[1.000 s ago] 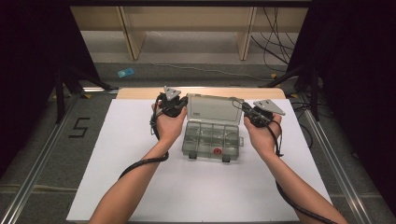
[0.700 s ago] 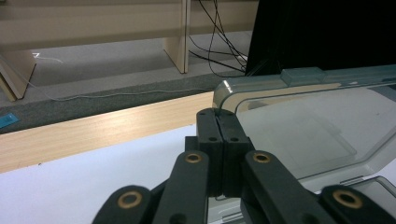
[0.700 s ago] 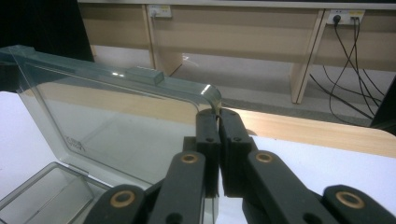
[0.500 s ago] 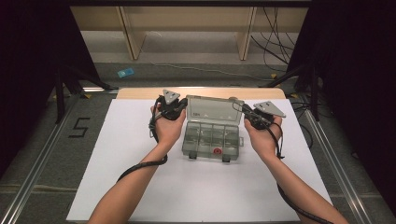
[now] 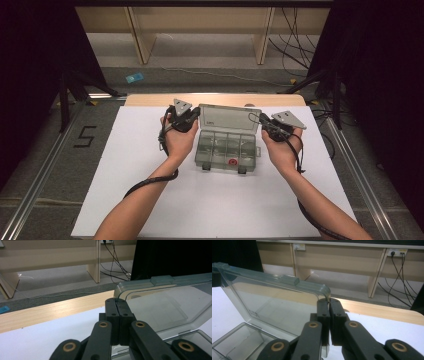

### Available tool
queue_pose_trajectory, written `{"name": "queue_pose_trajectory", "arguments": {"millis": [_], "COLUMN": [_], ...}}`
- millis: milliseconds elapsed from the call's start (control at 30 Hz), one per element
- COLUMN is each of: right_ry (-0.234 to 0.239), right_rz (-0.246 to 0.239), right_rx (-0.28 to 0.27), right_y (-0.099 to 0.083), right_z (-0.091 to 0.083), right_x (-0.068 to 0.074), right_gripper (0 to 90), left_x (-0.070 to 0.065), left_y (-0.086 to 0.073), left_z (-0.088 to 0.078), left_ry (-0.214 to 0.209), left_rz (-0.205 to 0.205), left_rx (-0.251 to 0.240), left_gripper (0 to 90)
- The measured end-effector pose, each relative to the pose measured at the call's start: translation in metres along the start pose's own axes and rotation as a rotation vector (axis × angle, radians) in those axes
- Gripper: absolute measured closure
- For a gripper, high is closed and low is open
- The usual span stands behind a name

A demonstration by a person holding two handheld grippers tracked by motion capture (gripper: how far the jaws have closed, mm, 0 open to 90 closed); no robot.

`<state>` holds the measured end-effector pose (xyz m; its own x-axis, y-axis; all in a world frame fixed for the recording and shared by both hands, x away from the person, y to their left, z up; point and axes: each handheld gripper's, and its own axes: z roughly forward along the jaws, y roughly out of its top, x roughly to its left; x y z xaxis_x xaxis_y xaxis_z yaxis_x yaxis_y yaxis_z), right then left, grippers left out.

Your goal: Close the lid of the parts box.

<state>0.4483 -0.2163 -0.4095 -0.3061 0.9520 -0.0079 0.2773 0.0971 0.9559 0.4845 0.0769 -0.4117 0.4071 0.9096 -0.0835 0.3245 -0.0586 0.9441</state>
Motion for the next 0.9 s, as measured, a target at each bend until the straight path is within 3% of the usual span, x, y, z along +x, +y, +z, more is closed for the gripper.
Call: {"name": "queue_pose_trajectory", "arguments": {"millis": [667, 900], "right_ry": [0.015, 0.038], "right_rz": [-0.023, -0.016], "right_rx": [0.016, 0.023], "right_y": [-0.0010, -0.0012], "right_z": [-0.0057, -0.0086], "right_x": [-0.0002, -0.0006], "right_gripper": [87.7, 83.4], "left_x": [-0.0029, -0.0053], "left_y": [-0.0065, -0.0066], "left_z": [-0.0078, -0.0079], "left_ry": [0.001, 0.022], "left_rz": [0.017, 0.024], "left_rx": [-0.018, -0.017], "left_gripper": [89.3, 89.4]}}
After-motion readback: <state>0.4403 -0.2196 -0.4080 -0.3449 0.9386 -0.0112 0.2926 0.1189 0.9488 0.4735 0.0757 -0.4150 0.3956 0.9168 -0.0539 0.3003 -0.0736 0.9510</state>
